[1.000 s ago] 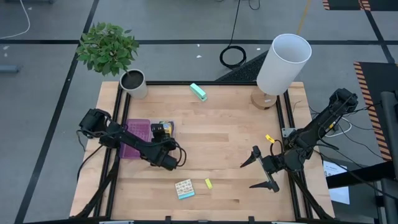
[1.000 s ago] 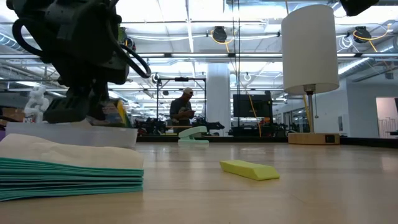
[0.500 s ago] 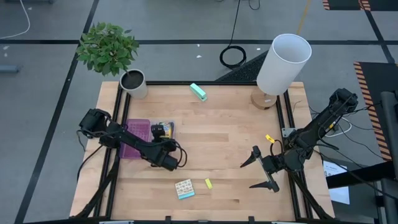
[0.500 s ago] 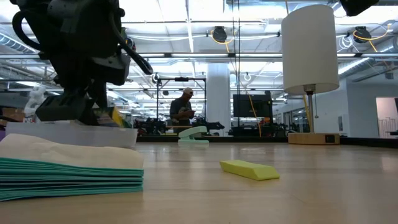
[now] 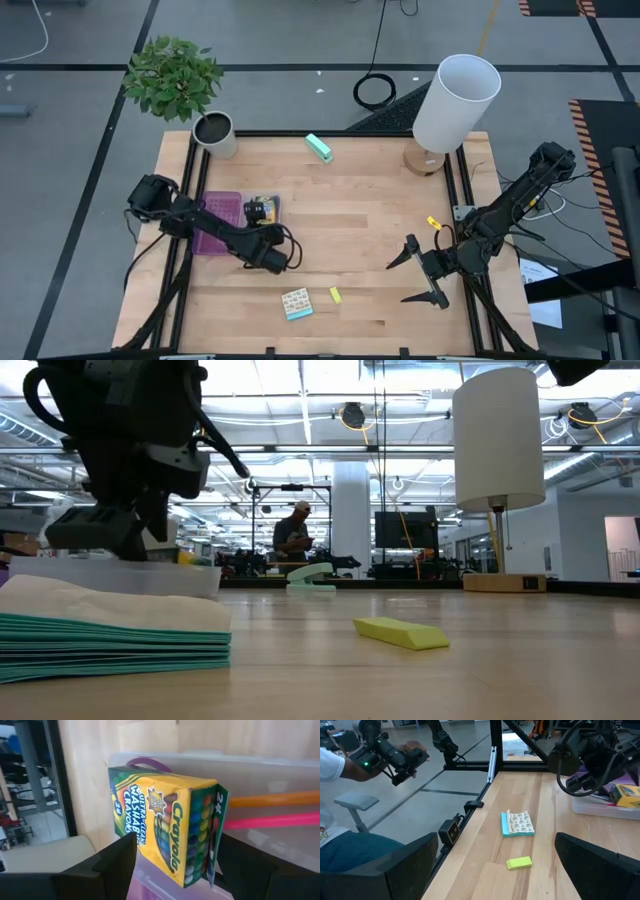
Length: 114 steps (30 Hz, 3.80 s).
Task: Pack school essentials
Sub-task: Put the crayon box into the purple supply box, then put the blue sticky note into the purple supply box
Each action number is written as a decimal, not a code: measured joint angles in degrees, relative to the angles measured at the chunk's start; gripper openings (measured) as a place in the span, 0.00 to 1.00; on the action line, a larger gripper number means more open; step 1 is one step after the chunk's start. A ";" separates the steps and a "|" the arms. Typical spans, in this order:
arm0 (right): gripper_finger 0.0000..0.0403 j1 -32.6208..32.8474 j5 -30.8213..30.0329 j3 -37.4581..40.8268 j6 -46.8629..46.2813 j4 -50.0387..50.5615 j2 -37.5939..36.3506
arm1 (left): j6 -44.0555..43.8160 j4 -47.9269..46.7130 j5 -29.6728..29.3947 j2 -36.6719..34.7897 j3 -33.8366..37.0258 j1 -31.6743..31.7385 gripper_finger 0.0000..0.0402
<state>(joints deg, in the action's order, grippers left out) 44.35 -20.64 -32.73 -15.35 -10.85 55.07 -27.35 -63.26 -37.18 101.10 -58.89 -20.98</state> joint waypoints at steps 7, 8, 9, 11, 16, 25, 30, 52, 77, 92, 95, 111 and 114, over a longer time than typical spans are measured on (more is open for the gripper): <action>0.98 -0.01 0.02 0.00 0.00 0.00 0.00 | 1.55 0.00 -1.07 0.00 -0.02 1.24 0.58; 0.98 0.00 0.04 0.00 0.00 -0.02 0.00 | 2.06 0.00 -0.58 0.00 -0.02 1.34 0.57; 0.98 0.00 0.14 0.01 0.00 0.00 0.00 | 2.42 0.00 -0.29 0.00 -0.02 1.42 0.56; 0.98 -0.01 0.66 0.00 0.00 0.00 0.00 | 2.86 0.04 0.03 0.00 -0.02 1.47 0.56; 0.98 -0.01 1.44 0.00 0.00 0.05 0.00 | 2.74 0.19 1.76 -0.98 -0.02 1.39 0.58; 0.98 -0.01 1.45 0.00 0.00 0.67 0.00 | -0.61 0.32 -0.28 -11.20 -0.04 1.32 0.59; 0.98 -0.01 1.42 0.00 -0.27 1.05 0.00 | -6.65 0.70 1.34 -17.84 -0.04 0.97 0.54; 0.98 -0.92 -7.93 0.00 -7.01 0.36 5.57 | -7.28 40.14 1.13 -11.80 -0.11 -17.55 0.32; 0.78 -7.11 -6.28 -23.57 29.73 -13.34 48.07 | -18.90 21.58 3.57 8.85 -18.92 -23.95 0.31; 0.60 -12.20 7.24 -35.54 38.27 -11.63 55.78 | -19.31 27.69 10.22 8.87 -13.53 -24.93 0.31; 0.58 -14.14 11.07 -35.63 35.17 -10.76 55.76 | -18.26 31.98 10.24 8.83 -13.16 -25.38 0.32; 0.54 -16.64 16.31 -33.79 26.53 -8.11 55.76 | 1.19 35.26 1.58 8.83 -11.67 -29.76 0.63; 0.54 -16.64 16.31 -33.49 25.37 -8.19 55.76 | 3.07 37.19 2.90 8.83 -10.97 -29.64 0.65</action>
<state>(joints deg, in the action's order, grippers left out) 27.70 -4.34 -66.22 10.02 -19.04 110.83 -24.28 -26.08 -34.27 109.93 -69.86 -50.63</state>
